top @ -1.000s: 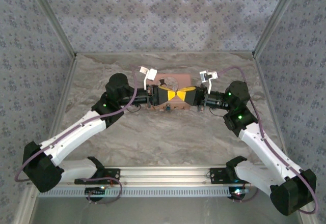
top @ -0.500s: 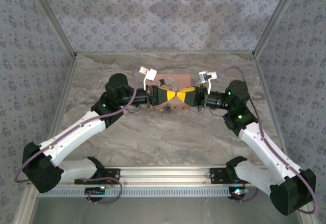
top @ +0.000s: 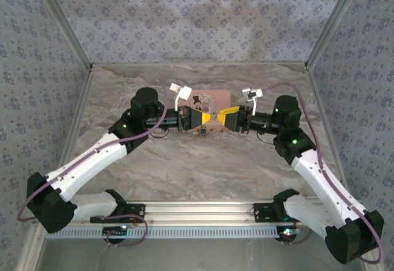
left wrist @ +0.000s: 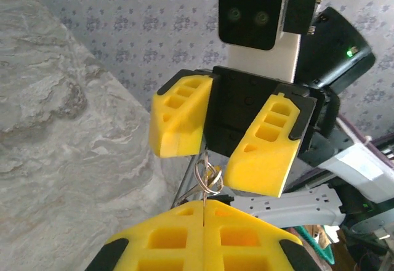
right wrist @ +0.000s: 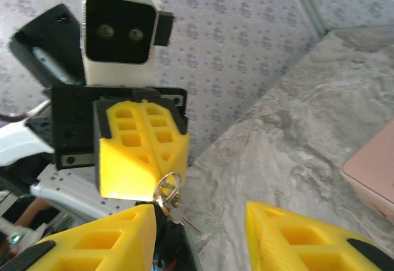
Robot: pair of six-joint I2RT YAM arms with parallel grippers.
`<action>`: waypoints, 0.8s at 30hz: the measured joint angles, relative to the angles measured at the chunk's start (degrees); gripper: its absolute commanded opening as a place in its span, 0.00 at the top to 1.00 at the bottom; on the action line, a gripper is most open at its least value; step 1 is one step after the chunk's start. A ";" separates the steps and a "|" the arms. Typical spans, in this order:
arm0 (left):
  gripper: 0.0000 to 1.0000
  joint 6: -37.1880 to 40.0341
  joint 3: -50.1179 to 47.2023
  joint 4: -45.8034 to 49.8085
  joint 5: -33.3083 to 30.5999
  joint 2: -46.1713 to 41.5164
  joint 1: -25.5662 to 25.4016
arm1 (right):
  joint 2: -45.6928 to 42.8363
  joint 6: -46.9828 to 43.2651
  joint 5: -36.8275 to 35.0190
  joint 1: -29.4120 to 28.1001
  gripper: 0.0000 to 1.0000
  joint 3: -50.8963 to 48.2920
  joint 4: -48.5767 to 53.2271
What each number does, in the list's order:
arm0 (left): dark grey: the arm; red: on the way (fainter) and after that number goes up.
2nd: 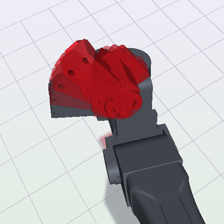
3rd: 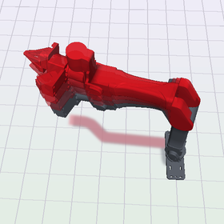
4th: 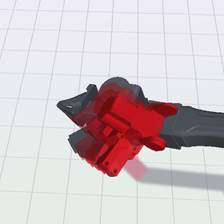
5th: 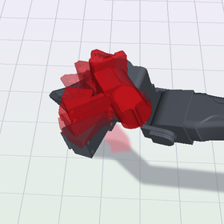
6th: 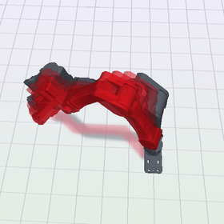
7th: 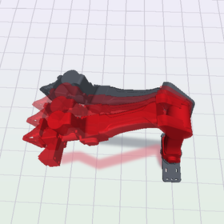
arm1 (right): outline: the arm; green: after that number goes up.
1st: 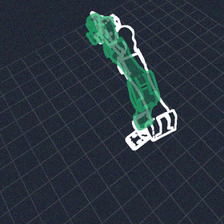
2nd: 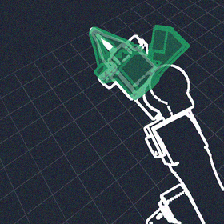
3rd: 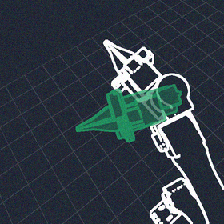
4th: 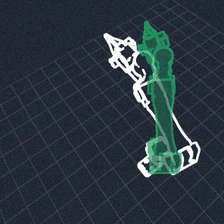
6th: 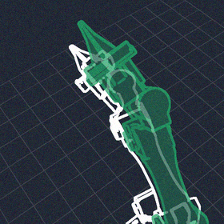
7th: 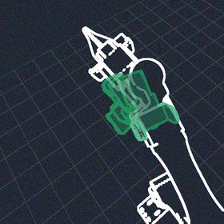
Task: Unlock a padlock with a key
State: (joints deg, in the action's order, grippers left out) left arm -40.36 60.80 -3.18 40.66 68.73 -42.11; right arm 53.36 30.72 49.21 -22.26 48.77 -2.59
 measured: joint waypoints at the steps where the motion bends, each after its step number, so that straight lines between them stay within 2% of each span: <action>1: 1.00 0.98 1.77 3.04 -0.44 0.61 -0.02 | -0.15 -2.10 -1.81 0.00 0.54 1.40 3.15; 7: 1.00 6.12 10.60 19.50 -4.33 6.14 -0.02 | -1.20 -11.17 -11.58 -0.55 0.53 5.49 15.02; 13: 1.00 11.02 16.72 36.39 -8.35 15.58 -0.31 | -0.35 -14.93 -20.15 -1.14 0.55 4.83 21.97; 19: 1.00 15.65 21.57 49.46 -10.54 21.57 -1.92 | 0.63 -16.26 -21.38 -3.48 0.54 -1.81 22.53; 24: 1.00 17.84 25.09 54.60 -10.38 22.47 -2.43 | 1.44 -16.15 -21.44 -7.98 0.52 -5.68 20.17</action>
State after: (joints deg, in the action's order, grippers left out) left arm -22.52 85.89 51.42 30.28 91.20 -44.53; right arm 54.81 14.57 27.77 -30.24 43.09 17.58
